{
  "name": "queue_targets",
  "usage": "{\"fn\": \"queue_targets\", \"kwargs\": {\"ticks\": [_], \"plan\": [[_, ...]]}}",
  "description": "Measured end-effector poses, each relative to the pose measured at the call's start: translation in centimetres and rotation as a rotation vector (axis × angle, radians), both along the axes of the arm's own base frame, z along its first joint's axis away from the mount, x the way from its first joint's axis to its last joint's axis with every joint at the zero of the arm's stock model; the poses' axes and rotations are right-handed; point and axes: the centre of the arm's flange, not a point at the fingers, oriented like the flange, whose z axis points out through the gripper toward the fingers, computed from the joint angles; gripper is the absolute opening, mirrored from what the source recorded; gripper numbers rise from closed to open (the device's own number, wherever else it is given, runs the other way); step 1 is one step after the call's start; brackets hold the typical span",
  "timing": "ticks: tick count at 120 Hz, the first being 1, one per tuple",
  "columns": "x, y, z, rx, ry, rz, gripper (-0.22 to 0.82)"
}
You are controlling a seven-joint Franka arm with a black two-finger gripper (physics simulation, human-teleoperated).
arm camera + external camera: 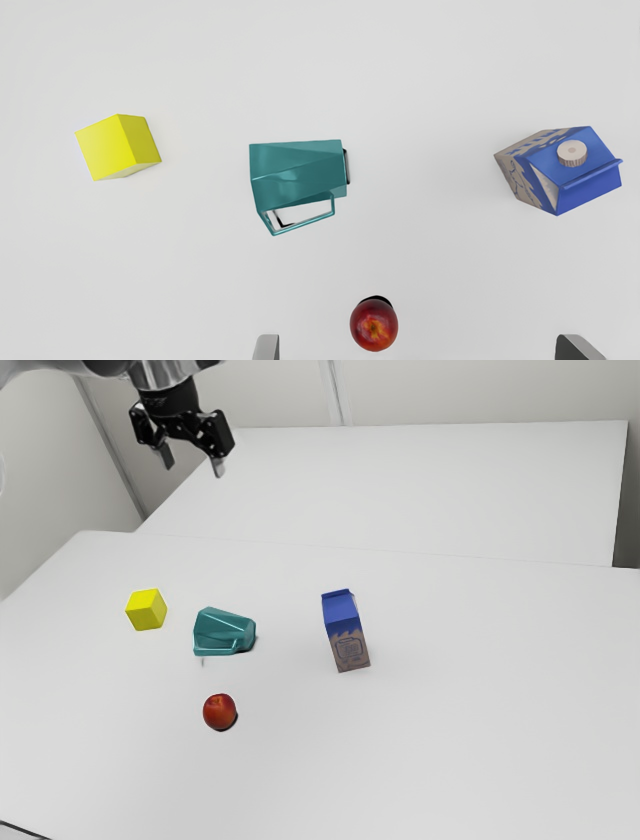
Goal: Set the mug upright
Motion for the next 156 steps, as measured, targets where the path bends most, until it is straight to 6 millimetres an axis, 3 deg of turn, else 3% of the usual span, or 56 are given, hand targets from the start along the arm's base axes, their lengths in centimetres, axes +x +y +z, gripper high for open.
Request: {"fn": "queue_targets", "kwargs": {"ticks": [24, 32, 44, 62, 71, 79, 88, 100, 112, 129, 156], "plan": [[-0.4, -0.3, -1.3, -0.059, 0.054, 0.003, 0.60], [-0.2, 1.0, -1.8, -0.116, 0.060, 0.028, 0.60], [-0.4, 6.9, -4.6, -0.268, 0.084, 0.118, 0.60], [-1.4, 16.8, -12.0, -0.541, 0.081, 0.287, 0.60], [-2.1, 20.3, -15.8, -0.667, 0.047, 0.356, 0.60], [-2.5, 22.3, -18.7, -0.746, 0.010, 0.396, 0.60], [-2.4, 22.7, -22.4, -0.813, -0.017, 0.414, 0.60], [-0.7, 22.0, -27.4, -0.895, -0.046, 0.420, 0.60], [-0.2, 23.8, -31.2, -0.923, -0.084, 0.442, 0.60], [-0.3, 26.7, -33.8, -0.929, -0.143, 0.445, 0.60], [-0.3, 27.6, -37.0, -0.926, -0.171, 0.401, 0.60]]}}
